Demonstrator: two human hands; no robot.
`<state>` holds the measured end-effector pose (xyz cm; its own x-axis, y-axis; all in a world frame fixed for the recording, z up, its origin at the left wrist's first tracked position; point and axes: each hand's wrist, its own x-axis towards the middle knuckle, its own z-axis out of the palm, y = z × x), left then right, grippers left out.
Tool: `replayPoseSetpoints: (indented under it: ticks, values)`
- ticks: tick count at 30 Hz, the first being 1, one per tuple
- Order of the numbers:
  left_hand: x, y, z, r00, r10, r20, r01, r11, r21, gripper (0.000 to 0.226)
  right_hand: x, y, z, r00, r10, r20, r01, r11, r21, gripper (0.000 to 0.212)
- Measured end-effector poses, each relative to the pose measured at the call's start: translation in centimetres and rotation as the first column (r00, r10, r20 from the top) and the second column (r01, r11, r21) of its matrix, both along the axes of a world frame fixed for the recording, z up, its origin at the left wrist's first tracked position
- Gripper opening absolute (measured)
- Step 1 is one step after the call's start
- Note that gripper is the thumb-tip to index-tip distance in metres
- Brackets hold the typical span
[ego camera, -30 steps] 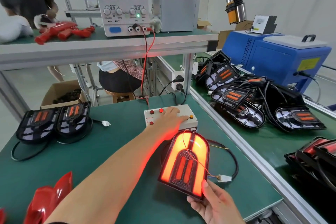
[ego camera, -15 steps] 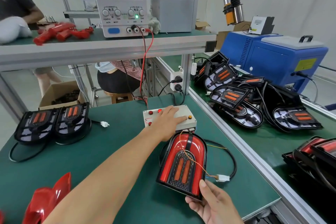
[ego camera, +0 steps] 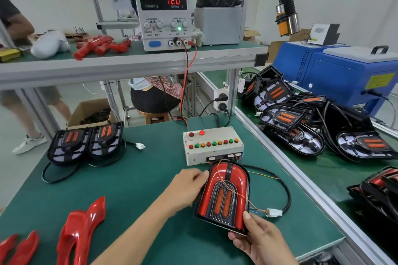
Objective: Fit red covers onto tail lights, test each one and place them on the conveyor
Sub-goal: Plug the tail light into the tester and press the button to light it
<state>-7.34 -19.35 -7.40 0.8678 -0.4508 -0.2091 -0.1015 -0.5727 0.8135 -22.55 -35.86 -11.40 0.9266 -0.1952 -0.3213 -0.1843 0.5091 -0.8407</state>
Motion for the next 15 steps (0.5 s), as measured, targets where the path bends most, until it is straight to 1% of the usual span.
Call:
replayPoseSetpoints:
  ticks: [2,5,7,10,15]
  values:
    - [-0.6,1.0,-0.7,0.997,0.021,-0.076,-0.023,0.999,-0.024,0.040,-0.1,0.2,0.2,0.999,0.021,-0.029,-0.022,1.000,-0.017,0.028]
    - [-1.6,2.4,-1.7,0.985,0.055,-0.162,-0.068,0.995,-0.076,0.047,-0.5,0.4,0.4,0.992,0.064,-0.105,-0.070,0.996,-0.053,0.033]
    - [-2.5,3.3,-2.3,0.980,0.096,-0.174,-0.113,0.990,-0.088,0.045,-0.7,0.6,0.5,0.985,0.085,-0.150,-0.104,0.986,-0.128,0.036]
    - [-4.0,4.6,-2.9,0.966,0.173,-0.191,-0.197,0.974,-0.115,0.041,-1.0,1.2,0.9,0.981,0.095,-0.168,-0.137,0.956,-0.259,0.033]
    - [-6.2,6.5,-3.8,0.940,0.312,-0.137,-0.324,0.942,-0.084,0.041,-1.5,2.3,1.1,0.989,0.041,-0.139,-0.096,0.901,-0.422,0.022]
